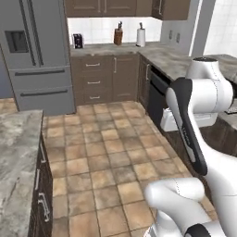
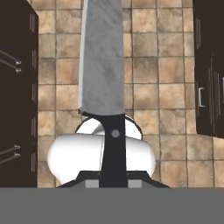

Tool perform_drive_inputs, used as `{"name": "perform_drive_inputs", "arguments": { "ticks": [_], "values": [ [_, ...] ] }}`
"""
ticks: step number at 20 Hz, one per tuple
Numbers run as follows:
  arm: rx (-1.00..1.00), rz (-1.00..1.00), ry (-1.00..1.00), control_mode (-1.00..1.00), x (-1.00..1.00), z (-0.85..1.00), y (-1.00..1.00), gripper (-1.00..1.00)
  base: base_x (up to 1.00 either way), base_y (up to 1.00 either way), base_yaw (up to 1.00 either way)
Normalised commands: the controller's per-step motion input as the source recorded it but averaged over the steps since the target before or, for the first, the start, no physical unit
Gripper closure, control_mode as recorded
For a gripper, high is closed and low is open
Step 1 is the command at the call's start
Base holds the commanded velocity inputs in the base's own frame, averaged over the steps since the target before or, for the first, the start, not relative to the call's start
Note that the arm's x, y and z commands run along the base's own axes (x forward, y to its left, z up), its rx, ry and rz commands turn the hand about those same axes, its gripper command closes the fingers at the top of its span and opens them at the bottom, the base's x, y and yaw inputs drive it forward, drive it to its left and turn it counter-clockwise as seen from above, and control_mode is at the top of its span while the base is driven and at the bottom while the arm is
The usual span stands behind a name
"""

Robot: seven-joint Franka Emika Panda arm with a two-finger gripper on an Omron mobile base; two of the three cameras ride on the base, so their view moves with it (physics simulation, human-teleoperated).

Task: Pick up the metallic utensils from the counter and place them in the open drawer. Make sure not to pick up any wooden utensils.

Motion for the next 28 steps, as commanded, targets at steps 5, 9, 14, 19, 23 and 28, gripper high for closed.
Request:
{"name": "perform_drive_inputs", "arguments": {
  "ticks": [5, 9, 14, 19, 23, 28],
  "values": [
    [0.0, 0.0, 0.0, 1.0, 0.0, 0.0, 0.0, 1.0, 1.0, 0.35, -0.04],
    [0.0, 0.0, 0.0, 1.0, 0.0, 0.0, 0.0, 1.0, 1.0, 0.0, 0.0],
    [0.0, 0.0, 0.0, 1.0, 0.0, 0.0, 0.0, 1.0, 1.0, 0.0, 0.15],
    [0.0, 0.0, 0.0, 1.0, 0.0, 0.0, 0.0, 1.0, 1.0, 0.15, 0.36],
    [0.0, 0.0, 0.0, 1.0, 0.0, 0.0, 0.0, 1.0, 1.0, 0.29, 0.53],
    [0.0, 0.0, 0.0, 1.0, 0.0, 0.0, 0.0, 1.0, 1.0, 0.03, 0.58]
  ]
}}
